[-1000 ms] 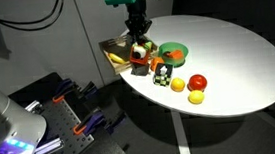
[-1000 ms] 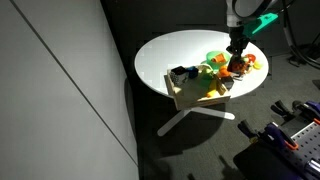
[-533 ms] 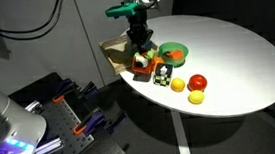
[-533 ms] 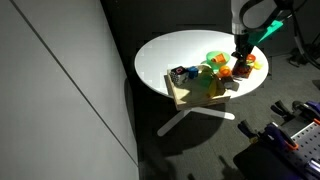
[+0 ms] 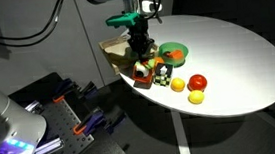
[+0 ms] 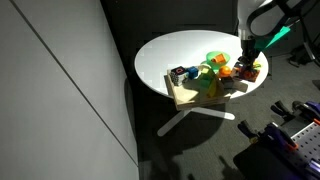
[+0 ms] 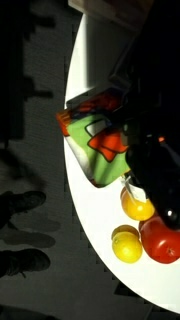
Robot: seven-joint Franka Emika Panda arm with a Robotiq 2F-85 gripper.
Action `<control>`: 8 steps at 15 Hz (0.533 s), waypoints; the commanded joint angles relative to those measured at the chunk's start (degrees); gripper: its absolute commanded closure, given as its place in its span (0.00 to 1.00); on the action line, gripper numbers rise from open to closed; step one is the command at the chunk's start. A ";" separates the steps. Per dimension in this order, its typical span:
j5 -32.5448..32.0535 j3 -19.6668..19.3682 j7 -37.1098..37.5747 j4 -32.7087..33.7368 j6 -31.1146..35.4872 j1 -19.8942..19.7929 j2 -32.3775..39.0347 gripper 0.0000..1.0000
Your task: Remove the block with a house painting from the bowl onto the table
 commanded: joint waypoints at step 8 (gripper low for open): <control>-4.19 -2.15 4.04 -1.04 3.11 -1.05 1.71 0.96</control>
